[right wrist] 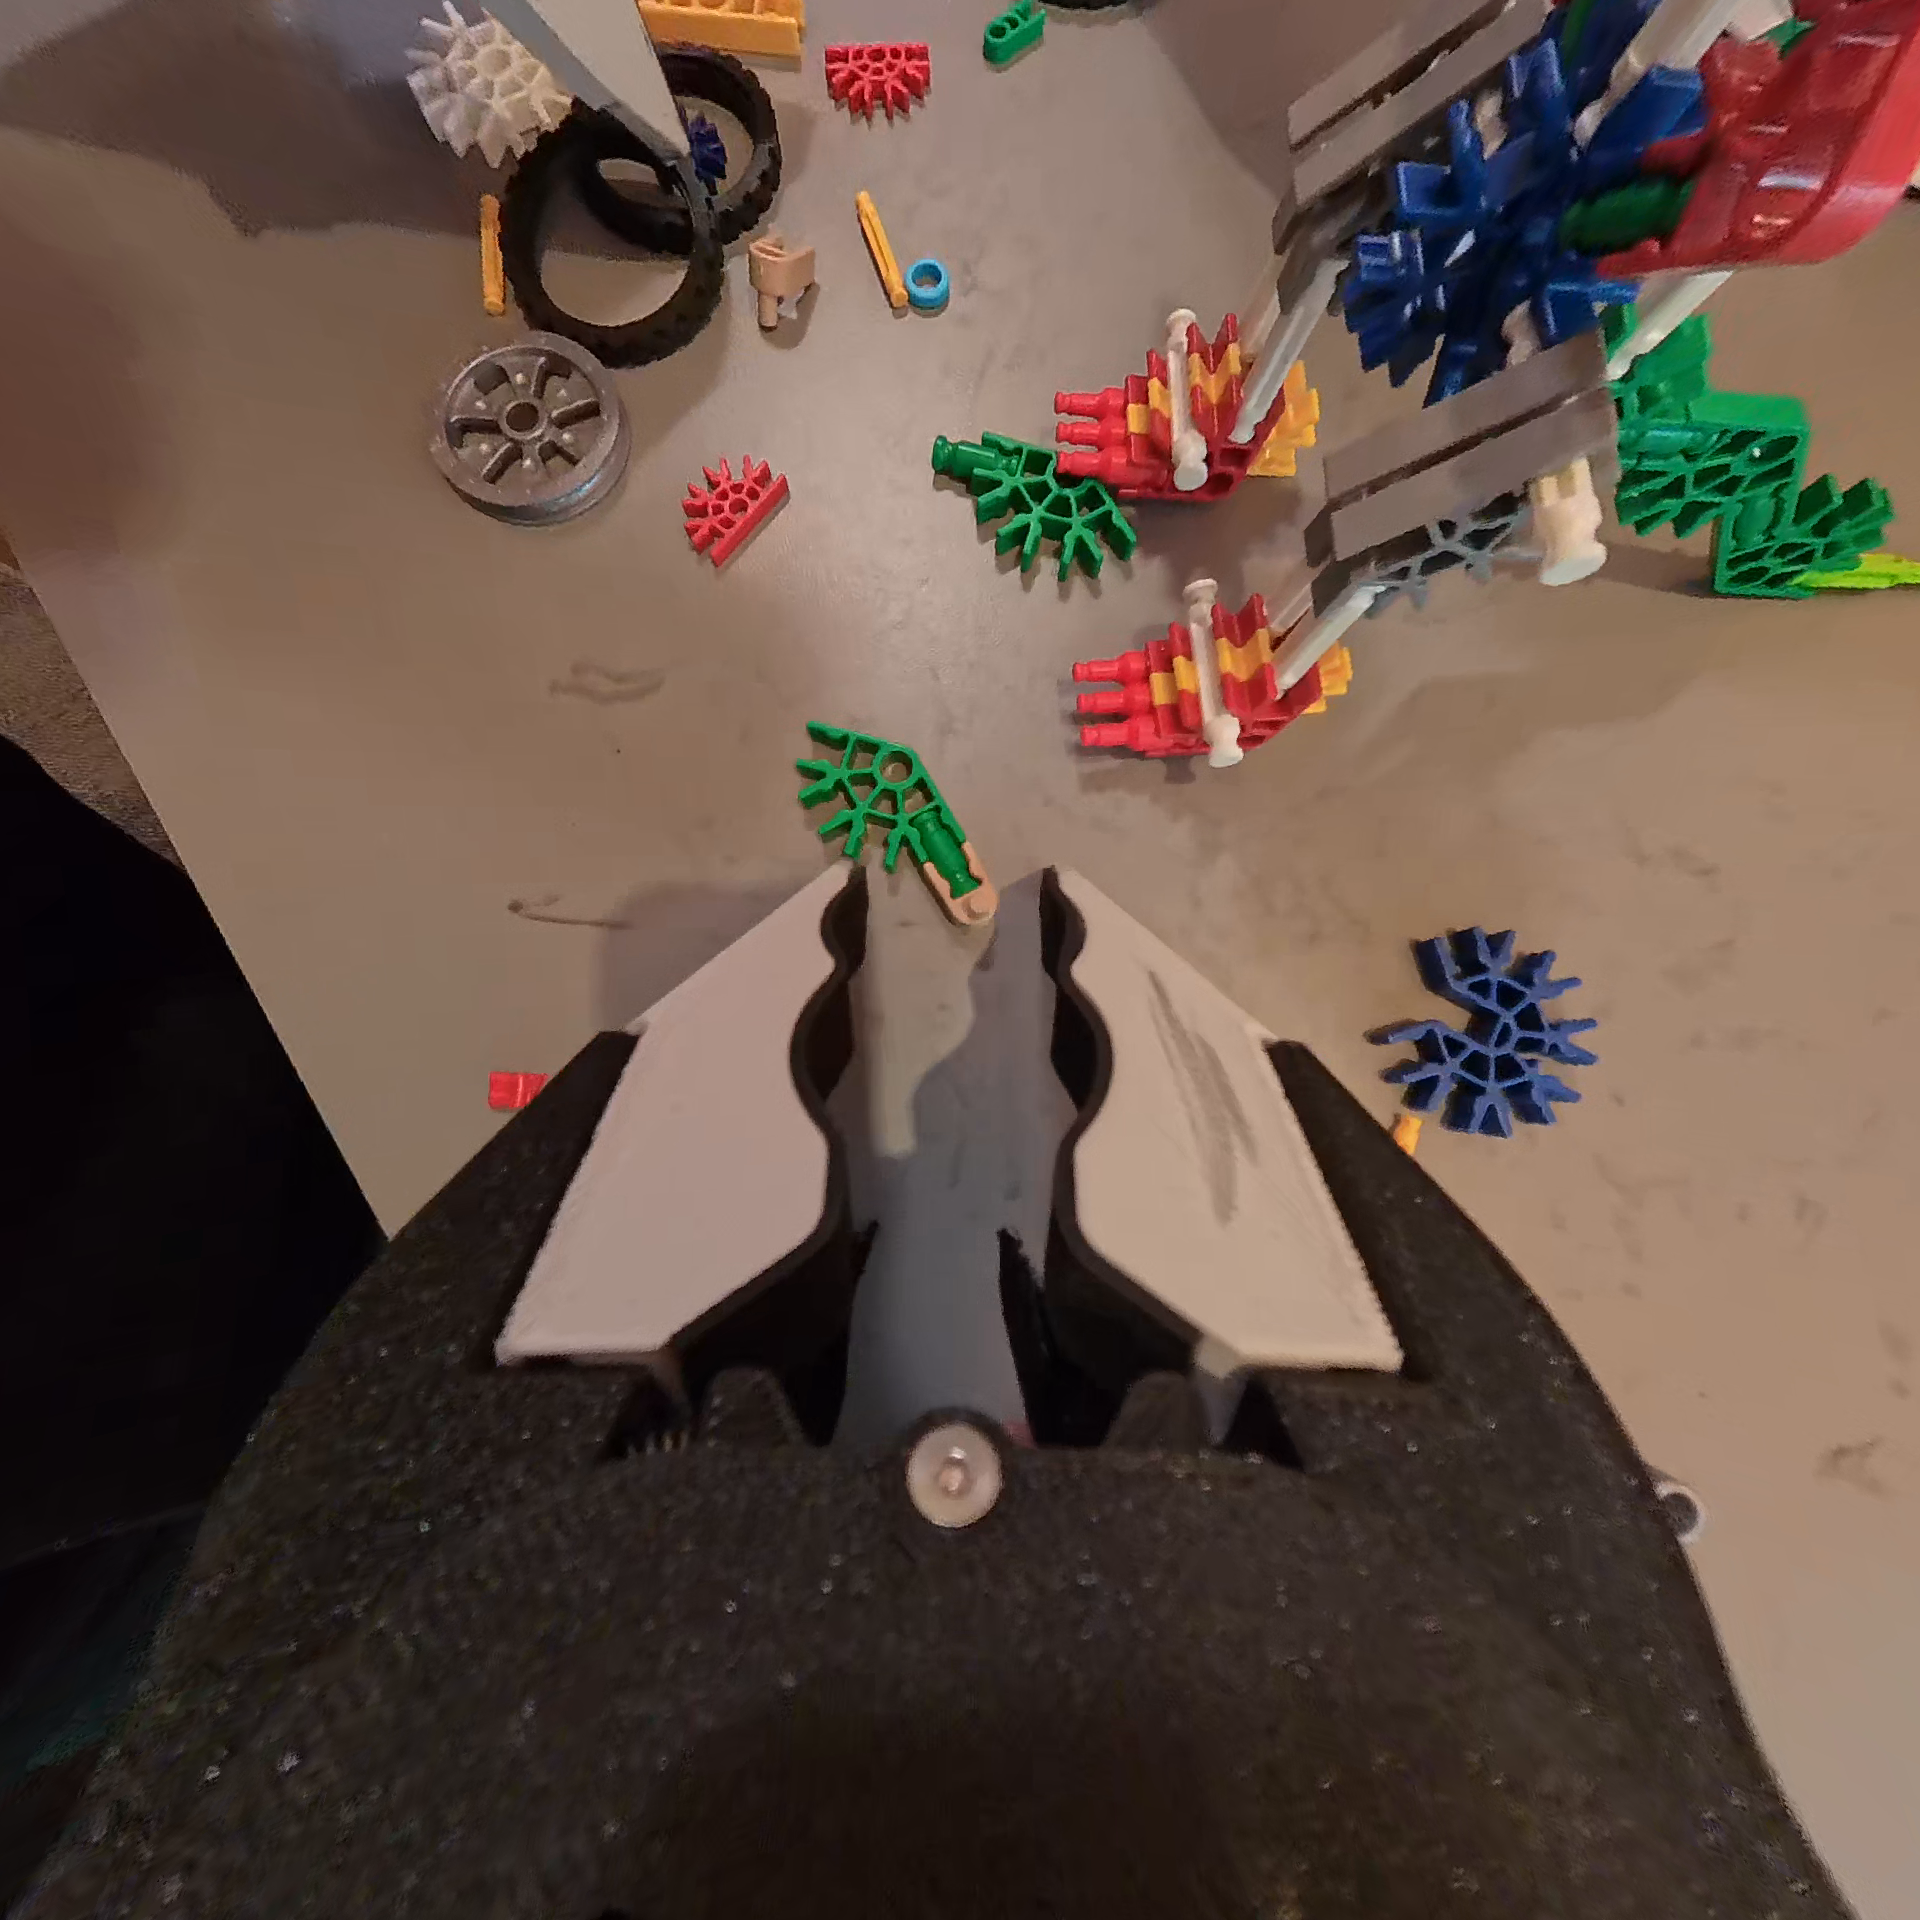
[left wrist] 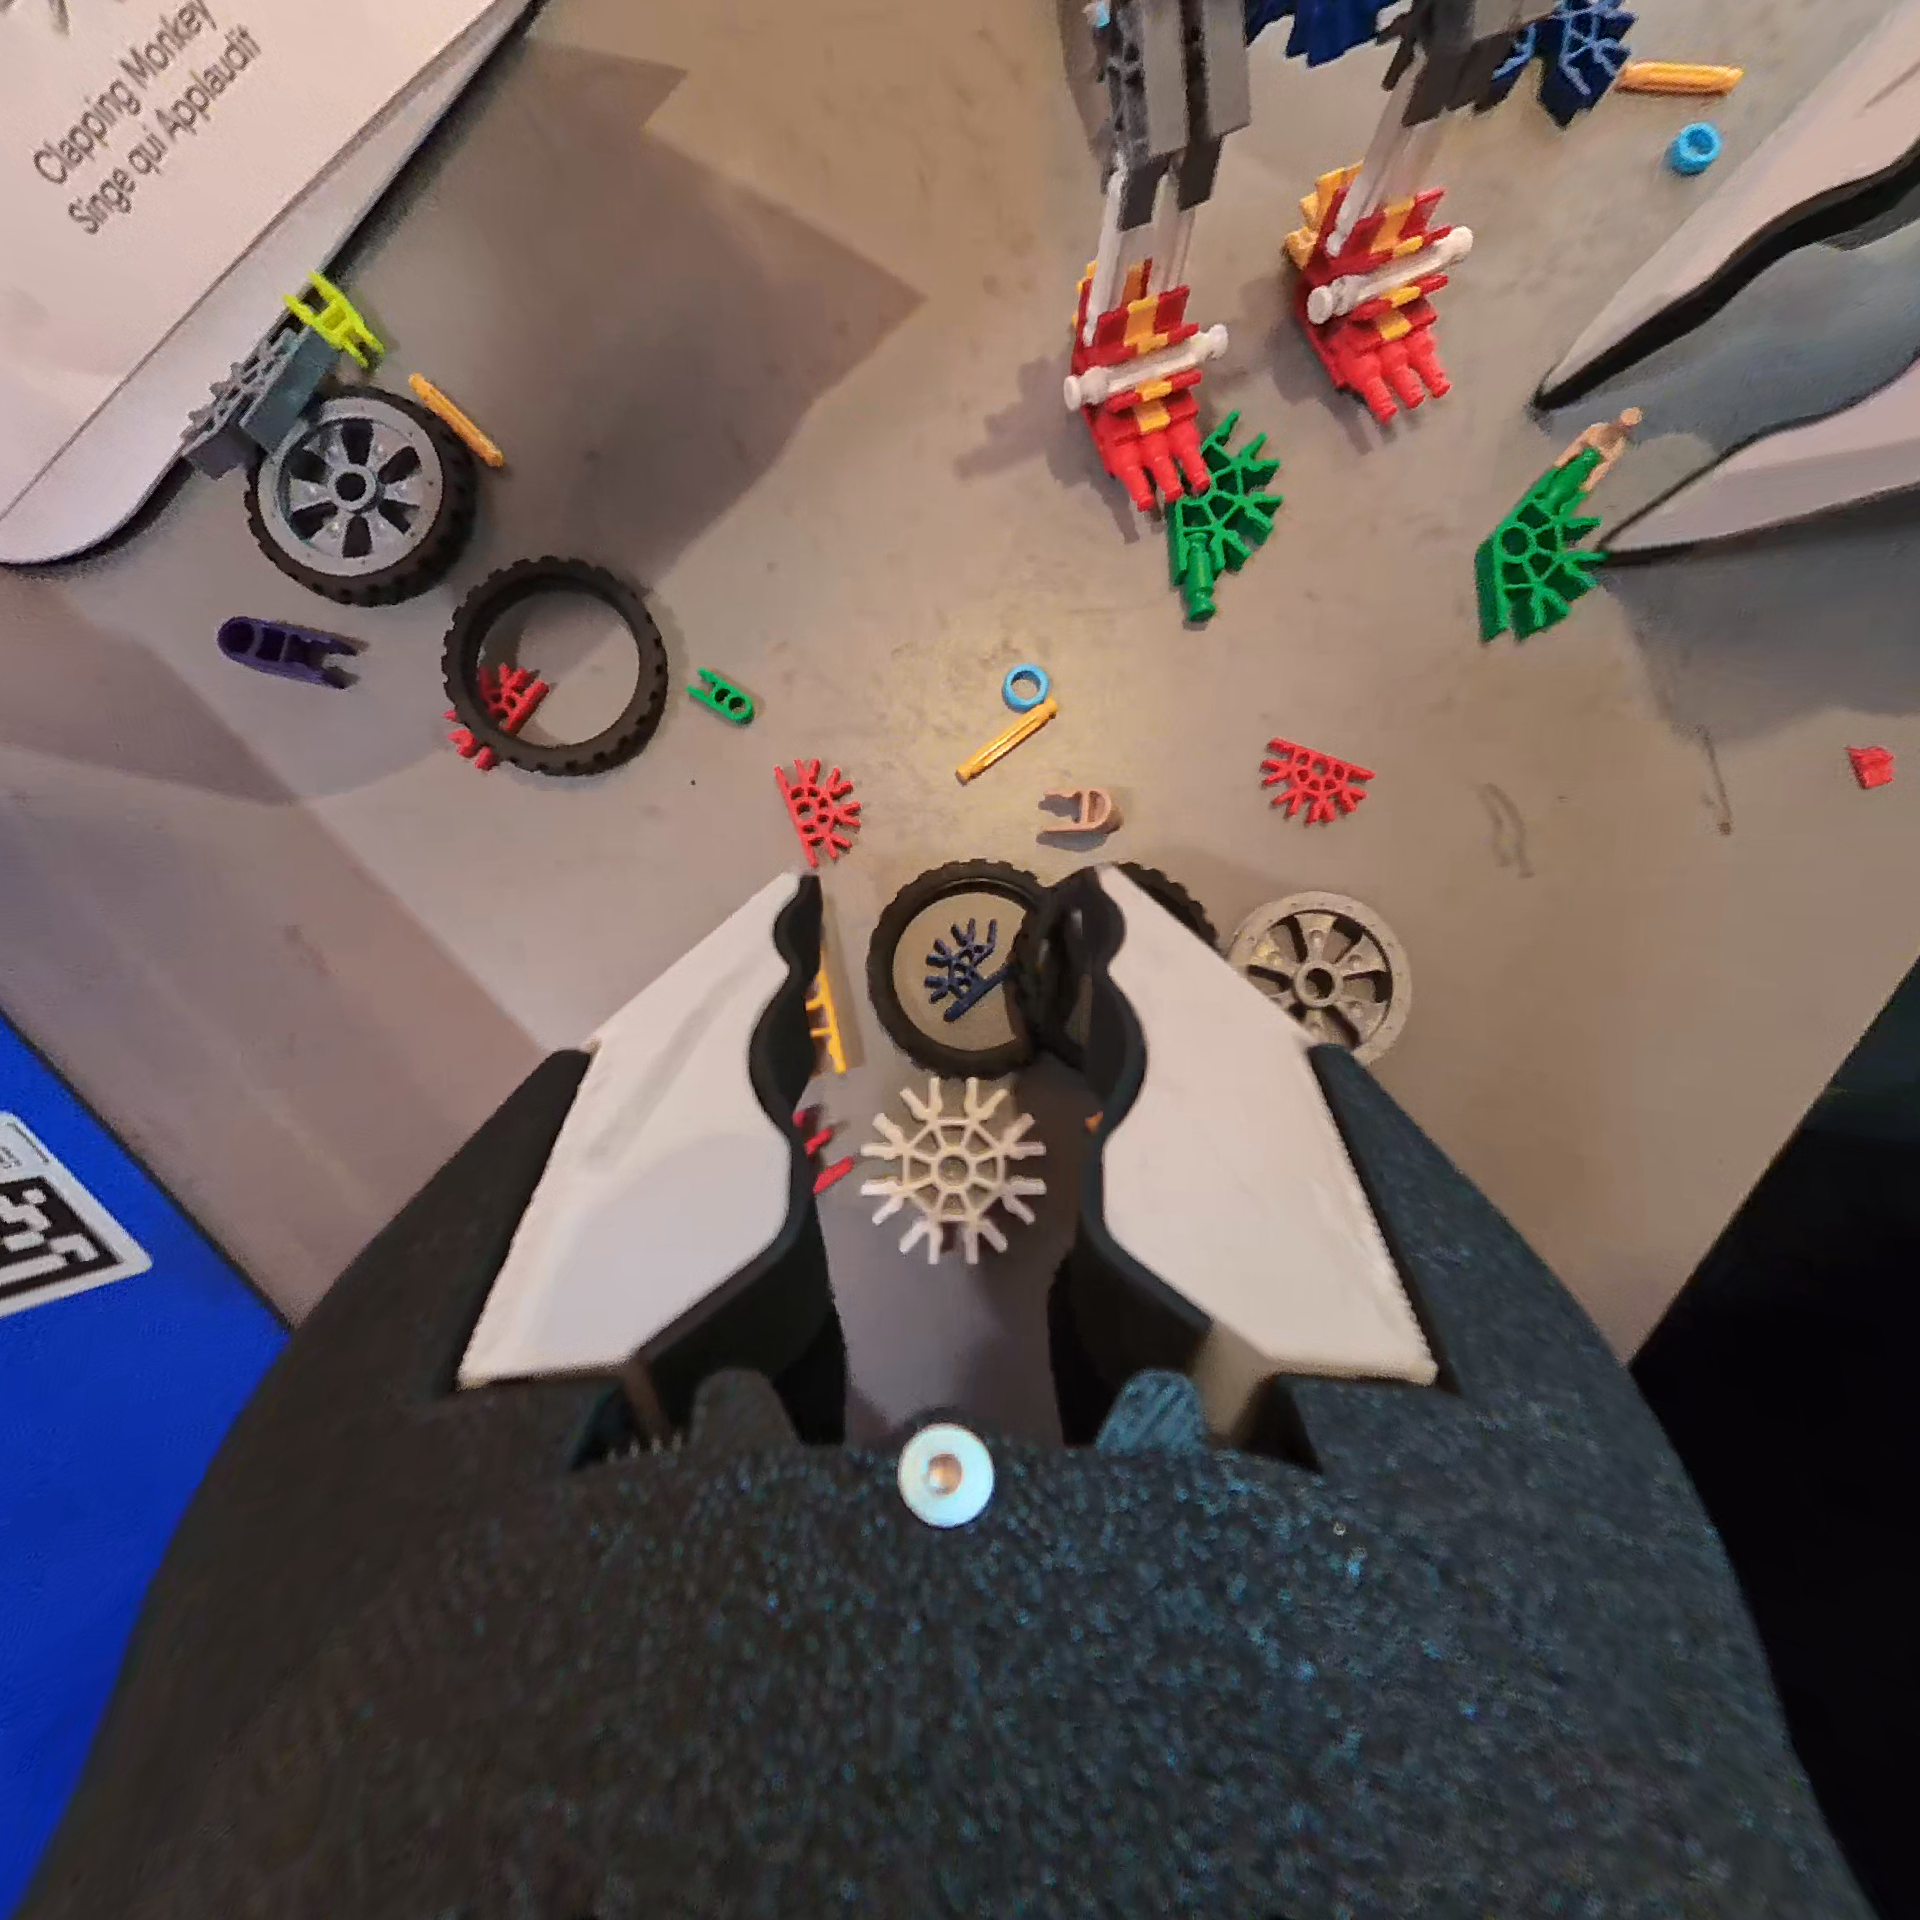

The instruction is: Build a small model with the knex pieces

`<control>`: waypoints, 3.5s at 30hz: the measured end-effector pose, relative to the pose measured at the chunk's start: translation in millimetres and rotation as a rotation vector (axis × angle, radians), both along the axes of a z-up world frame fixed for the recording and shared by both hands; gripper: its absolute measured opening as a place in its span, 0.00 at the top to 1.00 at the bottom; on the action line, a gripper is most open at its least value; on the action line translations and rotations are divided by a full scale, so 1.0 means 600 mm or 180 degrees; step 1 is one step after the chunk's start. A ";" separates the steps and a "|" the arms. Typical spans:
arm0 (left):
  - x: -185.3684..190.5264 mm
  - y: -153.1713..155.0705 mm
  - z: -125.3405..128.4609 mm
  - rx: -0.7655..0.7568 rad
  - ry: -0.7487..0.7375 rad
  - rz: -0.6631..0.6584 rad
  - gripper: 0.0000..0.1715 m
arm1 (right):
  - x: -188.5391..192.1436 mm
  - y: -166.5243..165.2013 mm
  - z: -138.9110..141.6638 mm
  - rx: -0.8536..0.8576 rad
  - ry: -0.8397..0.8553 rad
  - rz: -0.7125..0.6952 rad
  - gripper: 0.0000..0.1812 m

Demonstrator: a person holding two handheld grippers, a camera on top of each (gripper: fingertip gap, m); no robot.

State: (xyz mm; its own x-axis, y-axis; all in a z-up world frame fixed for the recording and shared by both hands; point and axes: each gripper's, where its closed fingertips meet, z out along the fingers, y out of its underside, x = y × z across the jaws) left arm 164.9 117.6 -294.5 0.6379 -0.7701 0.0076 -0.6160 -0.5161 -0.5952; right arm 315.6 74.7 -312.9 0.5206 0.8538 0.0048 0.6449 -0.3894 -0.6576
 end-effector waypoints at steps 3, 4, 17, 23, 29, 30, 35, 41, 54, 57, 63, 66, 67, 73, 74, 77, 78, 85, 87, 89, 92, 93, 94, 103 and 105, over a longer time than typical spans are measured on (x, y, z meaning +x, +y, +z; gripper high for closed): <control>0.031 -0.003 0.007 0.0072 -0.0119 -0.0152 0.72 | 0.002 0.001 0.002 -0.0070 0.0072 -0.0034 0.83; 0.047 -0.003 0.008 0.0125 -0.0128 -0.0239 0.74 | 0.003 0.000 0.003 -0.0082 0.0097 -0.0051 0.83; 0.147 0.004 -0.032 0.0194 0.0018 -0.0617 0.96 | 0.009 0.000 0.001 0.0053 0.0038 -0.0084 0.90; 0.144 -0.002 -0.028 0.0235 0.0006 -0.0664 0.97 | 0.012 0.004 0.001 0.0050 0.0061 -0.0087 0.90; 0.121 -0.028 -0.004 0.0227 -0.0119 -0.0664 0.96 | 0.020 -0.002 0.012 0.0066 0.0076 -0.0102 0.89; 0.117 -0.034 0.003 0.0238 -0.0141 -0.0664 0.96 | 0.022 -0.005 0.014 0.0072 0.0078 -0.0113 0.89; 0.108 -0.100 0.021 0.0150 -0.0190 -0.0942 0.96 | 0.033 -0.028 0.021 0.0040 0.0076 -0.0117 0.88; 0.108 -0.145 -0.022 0.0026 -0.0117 -0.1054 0.96 | 0.035 -0.053 0.009 -0.0051 0.0078 -0.0152 0.88; 0.099 -0.154 -0.019 0.0026 -0.0202 -0.0961 0.87 | 0.025 -0.061 0.020 -0.0015 0.0102 -0.0221 0.87; 0.101 -0.158 -0.019 0.0015 -0.0224 -0.0969 0.86 | 0.013 -0.066 0.021 -0.0020 0.0109 -0.0166 0.87; 0.105 -0.160 -0.019 0.0068 -0.0174 -0.0983 0.85 | 0.002 -0.067 0.022 -0.0016 0.0129 -0.0128 0.87; 0.105 -0.158 -0.020 0.0080 -0.0153 -0.0980 0.85 | 0.003 -0.066 0.023 -0.0012 0.0130 -0.0133 0.87; 0.106 -0.158 -0.020 0.0078 -0.0149 -0.0982 0.85 | 0.004 -0.066 0.023 -0.0011 0.0126 -0.0133 0.87; 0.111 -0.161 -0.023 0.0053 -0.0129 -0.1025 0.85 | 0.006 -0.065 0.022 -0.0016 0.0131 -0.0133 0.87; 0.112 -0.162 -0.024 0.0045 -0.0127 -0.1030 0.85 | 0.006 -0.065 0.021 -0.0020 0.0132 -0.0128 0.87; 0.112 -0.162 -0.027 0.0035 -0.0117 -0.1024 0.85 | 0.006 -0.065 0.019 -0.0027 0.0129 -0.0119 0.87; 0.112 -0.161 -0.027 0.0034 -0.0117 -0.1022 0.85 | 0.006 -0.065 0.019 -0.0029 0.0131 -0.0118 0.87; 0.111 -0.161 -0.028 0.0022 -0.0126 -0.1031 0.85 | 0.006 -0.062 0.018 -0.0034 0.0123 -0.0100 0.87; 0.112 -0.162 -0.028 0.0022 -0.0130 -0.1044 0.85 | 0.005 -0.062 0.018 -0.0035 0.0127 -0.0094 0.87; 0.114 -0.163 -0.028 0.0021 -0.0137 -0.1059 0.85 | 0.004 -0.061 0.019 -0.0033 0.0127 -0.0087 0.87; 0.115 -0.163 -0.029 0.0031 -0.0137 -0.1062 0.85 | 0.002 -0.061 0.019 -0.0033 0.0127 -0.0072 0.87; 0.115 -0.163 -0.029 0.0030 -0.0137 -0.1064 0.85 | 0.001 -0.062 0.019 -0.0032 0.0126 -0.0067 0.87; 0.116 -0.163 -0.029 0.0035 -0.0135 -0.1066 0.85 | 0.001 -0.062 0.019 -0.0032 0.0126 -0.0063 0.87; 0.133 -0.182 -0.028 0.0000 -0.0174 -0.1171 0.84 | -0.006 -0.065 0.020 -0.0044 0.0136 -0.0021 0.87; 0.139 -0.189 -0.028 -0.0024 -0.0210 -0.1218 0.84 | -0.007 -0.066 0.020 -0.0046 0.0139 -0.0017 0.87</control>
